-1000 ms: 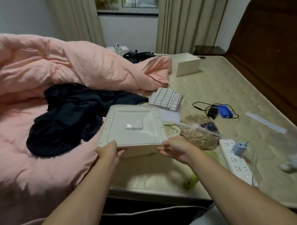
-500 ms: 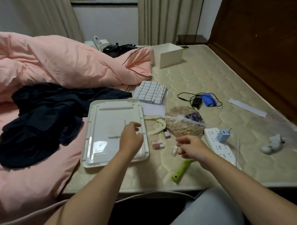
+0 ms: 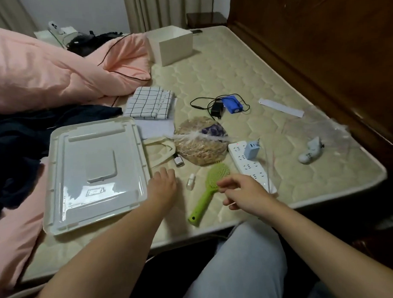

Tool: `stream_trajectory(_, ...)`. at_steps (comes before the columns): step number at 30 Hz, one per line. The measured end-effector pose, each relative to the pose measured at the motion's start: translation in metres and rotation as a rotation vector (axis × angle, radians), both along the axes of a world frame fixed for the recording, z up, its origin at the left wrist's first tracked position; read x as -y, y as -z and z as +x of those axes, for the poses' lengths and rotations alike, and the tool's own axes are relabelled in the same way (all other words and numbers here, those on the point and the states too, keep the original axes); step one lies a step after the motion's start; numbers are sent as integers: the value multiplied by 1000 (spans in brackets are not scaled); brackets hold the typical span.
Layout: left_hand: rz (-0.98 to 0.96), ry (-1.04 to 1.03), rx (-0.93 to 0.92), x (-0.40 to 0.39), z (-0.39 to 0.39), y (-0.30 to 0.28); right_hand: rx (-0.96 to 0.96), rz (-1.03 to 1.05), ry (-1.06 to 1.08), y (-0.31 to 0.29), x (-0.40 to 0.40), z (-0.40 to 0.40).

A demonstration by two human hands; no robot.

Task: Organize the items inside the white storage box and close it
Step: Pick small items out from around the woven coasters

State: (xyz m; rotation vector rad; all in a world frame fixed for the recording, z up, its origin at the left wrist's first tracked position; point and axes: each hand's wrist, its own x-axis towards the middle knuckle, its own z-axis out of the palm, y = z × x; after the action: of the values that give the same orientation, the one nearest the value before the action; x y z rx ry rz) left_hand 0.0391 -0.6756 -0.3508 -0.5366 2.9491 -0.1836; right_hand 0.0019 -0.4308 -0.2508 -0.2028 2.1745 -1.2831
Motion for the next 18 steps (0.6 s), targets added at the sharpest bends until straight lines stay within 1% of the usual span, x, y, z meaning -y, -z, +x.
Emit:
stream_trajectory(3,-52,25,-7,-7,2,4,3,-12,-24,0,-3,2)
stream_trajectory(6,-47,26,59,-14,6,-1,7,-17,-20,-2,-5,2)
stream_trajectory(8,13,-6,62,-16,10,-5,5,-15,-10,-4,-7,3)
stream_trajectory(9,99,-55,29,-16,12,-8,4,-16,-4,-6,-7,3)
stream_trajectory(10,240,-124,-36,-17,14,-12,6,-20,3,-7,-7,5)
stream_trajectory(11,449,-215,-125,-19,15,-18,12,-30,11,-8,-7,7)
stream_trajectory(13,971,-406,-305,-27,15,-34,31,-60,24,-11,-5,11)
stream_trajectory(14,1236,-470,-334,-33,14,-48,40,-80,31,-13,-5,13)
stream_trajectory(16,1713,-500,-264,-48,11,-76,62,-138,67,-20,-5,18)
stream_trajectory(17,1868,-479,-207,-56,8,-89,78,-176,97,-25,-7,20)
stream_trajectory(18,1967,-441,-153,-65,4,-101,94,-218,132,-30,-10,21)
